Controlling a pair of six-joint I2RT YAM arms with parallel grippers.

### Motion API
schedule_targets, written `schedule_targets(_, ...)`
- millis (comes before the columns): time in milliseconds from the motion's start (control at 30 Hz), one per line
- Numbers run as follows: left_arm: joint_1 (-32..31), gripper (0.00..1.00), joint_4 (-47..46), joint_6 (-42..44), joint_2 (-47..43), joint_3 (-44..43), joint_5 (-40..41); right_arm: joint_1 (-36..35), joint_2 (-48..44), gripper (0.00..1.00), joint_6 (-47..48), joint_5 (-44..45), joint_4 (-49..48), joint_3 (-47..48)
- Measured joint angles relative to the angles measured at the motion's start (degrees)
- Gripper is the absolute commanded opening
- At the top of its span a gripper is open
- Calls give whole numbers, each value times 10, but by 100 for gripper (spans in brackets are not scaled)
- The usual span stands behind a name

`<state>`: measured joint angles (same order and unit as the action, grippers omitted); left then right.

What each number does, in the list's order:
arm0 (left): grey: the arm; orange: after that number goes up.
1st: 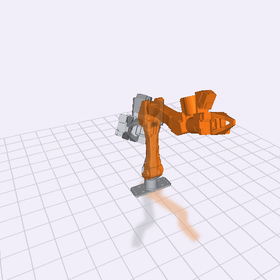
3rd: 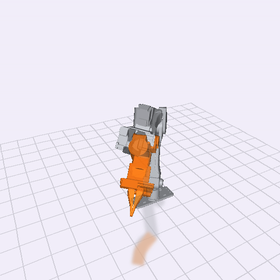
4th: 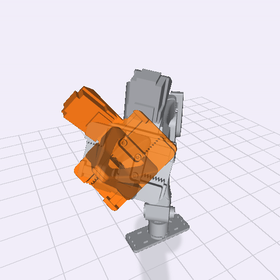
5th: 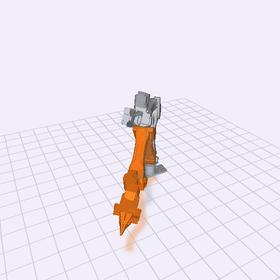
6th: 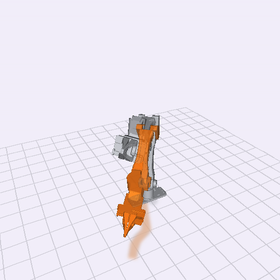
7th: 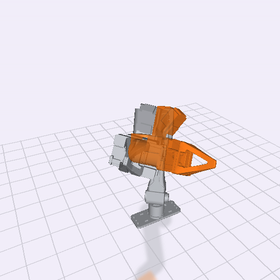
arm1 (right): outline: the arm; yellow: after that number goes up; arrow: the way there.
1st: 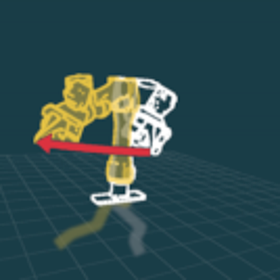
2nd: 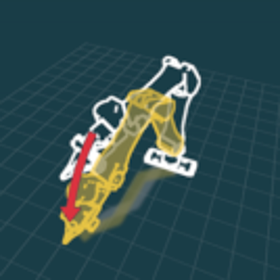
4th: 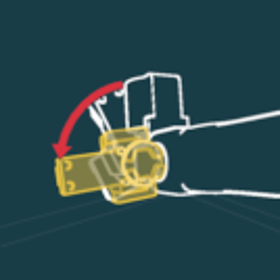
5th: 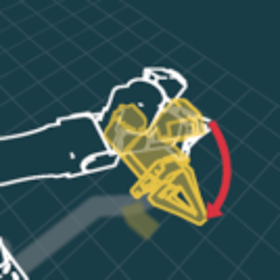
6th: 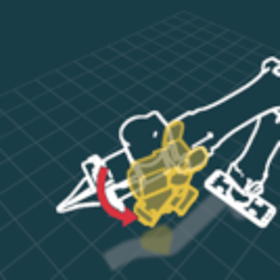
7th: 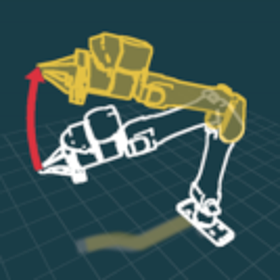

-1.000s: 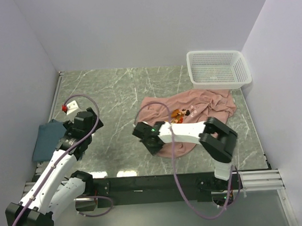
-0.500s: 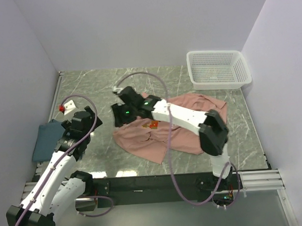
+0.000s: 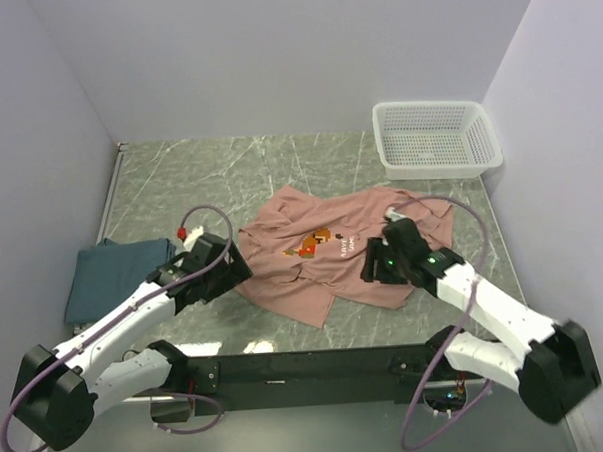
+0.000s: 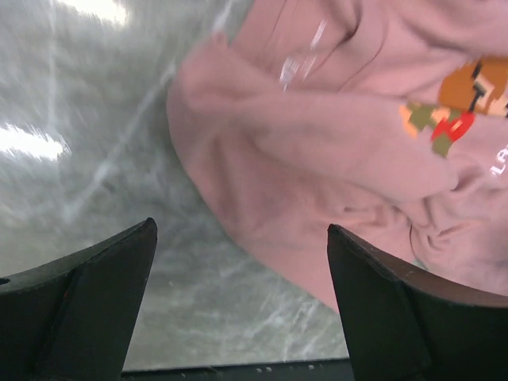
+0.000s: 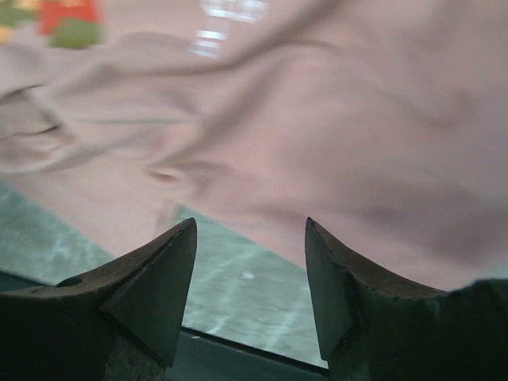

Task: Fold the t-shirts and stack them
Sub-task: Flatten the tshirt out

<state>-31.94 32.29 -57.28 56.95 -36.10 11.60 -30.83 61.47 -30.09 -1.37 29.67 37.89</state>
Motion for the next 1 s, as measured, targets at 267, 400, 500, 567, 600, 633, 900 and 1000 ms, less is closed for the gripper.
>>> schedule_targets(267, -88, 66, 17, -111, 41, 19, 15, 100, -135, 65, -24, 13, 14, -79)
schedule_targets(400, -116, 55, 27, -136, 85, 14, 35, 128, -149, 65, -25, 7, 13, -82)
schedule_targets(500, -123, 52, 29, -146, 110, 9, 46, 135, -149, 64, -24, 0, 12, -82)
schedule_targets(567, -125, 51, 28, -153, 124, 7, 56, 136, -149, 64, -24, -5, 11, -83)
schedule_targets(600, -125, 51, 27, -155, 129, 6, 60, 137, -149, 64, -24, -7, 10, -83)
schedule_targets(633, -125, 51, 27, -156, 133, 4, 63, 139, -149, 64, -24, -9, 9, -83)
schedule_targets(900, -128, 51, 9, -156, 185, -15, 69, 151, -149, 64, -22, -19, 7, -83)
schedule_targets(1000, -129, 51, 8, -154, 200, -21, 69, 154, -149, 64, -20, -21, 7, -83)
